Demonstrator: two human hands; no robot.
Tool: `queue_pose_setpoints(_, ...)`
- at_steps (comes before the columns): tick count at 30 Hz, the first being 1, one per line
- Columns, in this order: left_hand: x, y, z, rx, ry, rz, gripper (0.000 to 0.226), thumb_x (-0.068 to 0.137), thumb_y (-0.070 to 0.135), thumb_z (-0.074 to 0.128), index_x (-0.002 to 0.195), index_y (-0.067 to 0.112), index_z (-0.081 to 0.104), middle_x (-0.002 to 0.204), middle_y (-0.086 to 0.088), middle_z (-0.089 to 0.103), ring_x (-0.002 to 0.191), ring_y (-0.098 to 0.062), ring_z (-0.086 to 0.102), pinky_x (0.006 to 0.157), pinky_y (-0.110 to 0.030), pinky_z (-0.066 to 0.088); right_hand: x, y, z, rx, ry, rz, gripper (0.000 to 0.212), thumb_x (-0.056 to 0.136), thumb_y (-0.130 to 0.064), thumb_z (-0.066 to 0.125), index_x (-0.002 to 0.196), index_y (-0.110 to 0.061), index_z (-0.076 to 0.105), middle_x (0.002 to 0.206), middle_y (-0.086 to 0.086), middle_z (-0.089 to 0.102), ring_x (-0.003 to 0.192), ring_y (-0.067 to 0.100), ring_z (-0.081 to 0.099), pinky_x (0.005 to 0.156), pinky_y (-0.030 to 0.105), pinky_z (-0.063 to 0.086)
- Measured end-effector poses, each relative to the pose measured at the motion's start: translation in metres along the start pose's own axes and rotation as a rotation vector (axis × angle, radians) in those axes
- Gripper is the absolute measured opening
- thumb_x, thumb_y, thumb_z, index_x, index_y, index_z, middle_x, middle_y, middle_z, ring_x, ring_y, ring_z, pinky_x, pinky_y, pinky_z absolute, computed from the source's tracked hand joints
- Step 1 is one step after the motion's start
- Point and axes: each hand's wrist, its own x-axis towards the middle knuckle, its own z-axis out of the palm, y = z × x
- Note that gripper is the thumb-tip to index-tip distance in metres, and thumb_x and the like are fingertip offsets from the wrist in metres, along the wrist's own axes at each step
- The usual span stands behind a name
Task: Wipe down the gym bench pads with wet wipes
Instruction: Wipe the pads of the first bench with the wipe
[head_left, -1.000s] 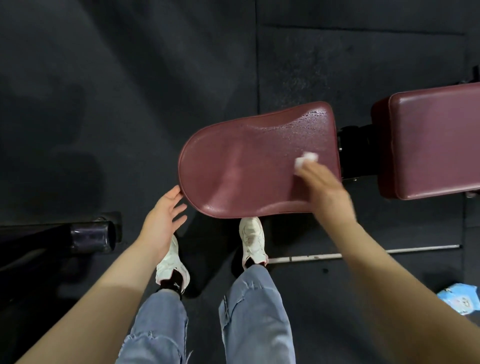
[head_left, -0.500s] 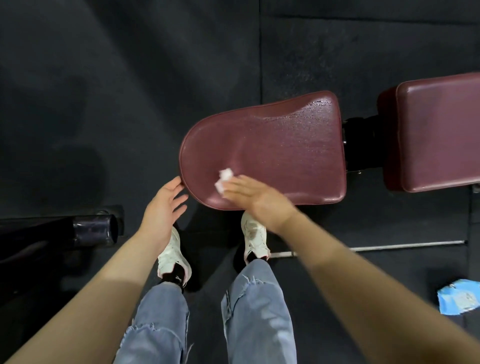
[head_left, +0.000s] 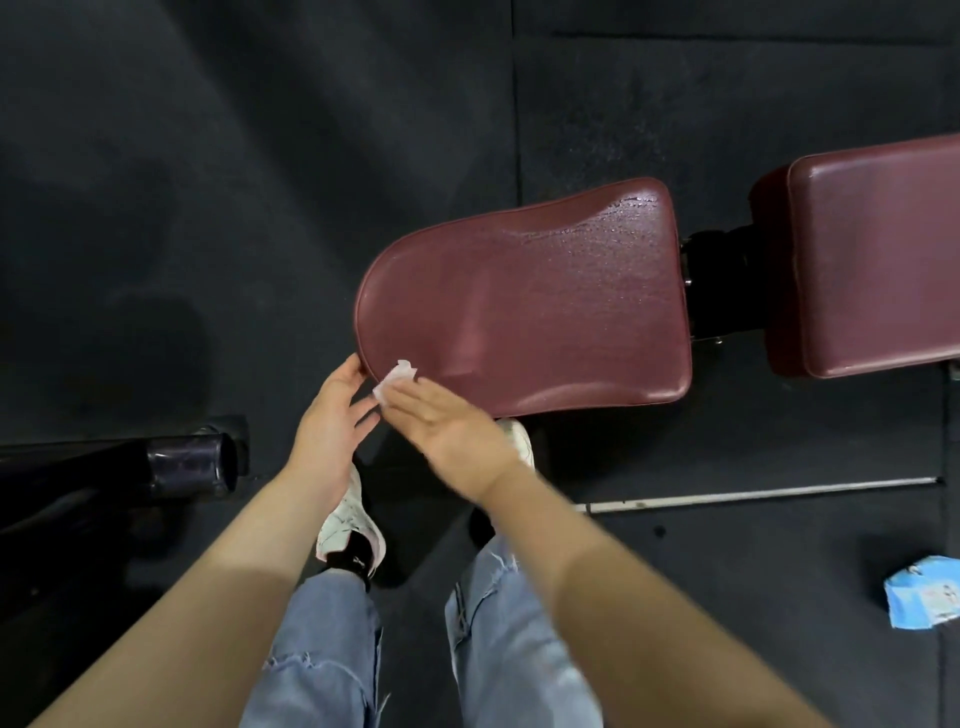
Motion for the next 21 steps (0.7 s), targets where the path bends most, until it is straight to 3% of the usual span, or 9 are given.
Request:
queue_pose_setpoints(2,0.002,-0.002,-0.002,-0.011,0.025,-0.013,0.043,0.099,0.027,0.034,0.134,0.039,0.056,0.134,0.016,0.06,0.118,-0.01,0.06,0.097,-0.029,0.045,-0.024,0.041,-0.026,-0.029,0.073,-0.062,0.054,0.081,0.003,0.035,0.126,0.0,0.063,0.133,0.015,0.061,0.123,0.033,0.057,0.111,0.045,0.034)
queue_pose_setpoints(4,0.002,-0.004,-0.002,-0.021,0.037,-0.016,0.043,0.1,0.028,0.034,0.139,0.036,0.052,0.138,0.015,0.057,0.118,-0.01,0.059,0.101,-0.031,0.045,-0.066,0.086,-0.056,-0.097,0.117,0.078,0.057,0.075,0.013,0.046,0.127,-0.003,0.063,0.132,0.014,0.061,0.122,0.034,0.058,0.114,0.038,0.031)
queue_pose_setpoints(6,0.001,-0.005,0.0,-0.024,0.038,-0.015,0.045,0.101,0.028,0.033,0.143,0.034,0.049,0.141,0.013,0.055,0.119,-0.01,0.058,0.102,-0.032,0.044,-0.115,0.12,-0.077,-0.122,0.174,0.323,0.064,0.071,0.019,0.045,0.127,-0.005,0.064,0.132,0.012,0.062,0.118,0.034,0.061,0.114,0.026,0.031)
queue_pose_setpoints(9,0.001,-0.004,0.004,-0.032,0.052,-0.026,0.049,0.101,0.023,0.029,0.147,0.032,0.045,0.145,0.011,0.052,0.124,-0.012,0.055,0.101,-0.03,0.043,-0.141,0.119,-0.074,-0.093,0.425,0.851,0.062,0.078,0.018,0.047,0.126,-0.019,0.059,0.135,-0.002,0.057,0.111,0.029,0.06,0.087,0.029,0.047)
queue_pose_setpoints(11,0.001,-0.005,0.005,-0.029,0.055,-0.018,0.05,0.101,0.022,0.028,0.147,0.032,0.044,0.146,0.011,0.051,0.124,-0.013,0.055,0.1,-0.029,0.043,-0.119,0.089,-0.048,0.008,0.603,0.996,0.063,0.077,0.019,0.043,0.126,-0.018,0.057,0.135,-0.002,0.055,0.117,0.024,0.058,0.09,0.027,0.045)
queue_pose_setpoints(14,0.0,-0.007,0.004,-0.026,0.067,-0.01,0.05,0.1,0.024,0.03,0.146,0.032,0.046,0.143,0.012,0.053,0.121,-0.01,0.057,0.094,-0.027,0.045,-0.051,0.025,0.006,0.086,0.56,0.764,0.061,0.076,0.021,0.046,0.128,-0.008,0.061,0.136,0.009,0.057,0.129,0.022,0.052,0.112,0.032,0.036)
queue_pose_setpoints(17,0.004,-0.007,0.001,-0.03,0.066,-0.019,0.046,0.098,0.03,0.037,0.141,0.035,0.052,0.137,0.015,0.058,0.118,-0.009,0.061,0.097,-0.028,0.047,0.0,-0.025,0.029,0.082,0.321,0.348,0.051,0.078,0.013,0.052,0.126,-0.001,0.062,0.135,0.015,0.058,0.127,0.03,0.055,0.111,0.039,0.039)
queue_pose_setpoints(19,0.006,-0.006,-0.001,-0.017,0.057,-0.013,0.045,0.098,0.03,0.037,0.14,0.036,0.053,0.136,0.016,0.059,0.117,-0.01,0.061,0.097,-0.028,0.047,-0.004,-0.006,0.016,0.053,0.157,0.127,0.051,0.072,0.015,0.06,0.121,0.002,0.066,0.133,0.016,0.06,0.124,0.032,0.057,0.108,0.045,0.043)
queue_pose_setpoints(21,0.008,-0.008,-0.003,0.007,0.052,-0.001,0.048,0.098,0.025,0.033,0.142,0.034,0.051,0.139,0.014,0.057,0.118,-0.01,0.06,0.096,-0.028,0.046,-0.032,0.031,-0.011,-0.046,0.044,-0.022,0.051,0.077,0.009,0.047,0.124,0.0,0.065,0.134,0.014,0.06,0.124,0.032,0.057,0.109,0.048,0.04)
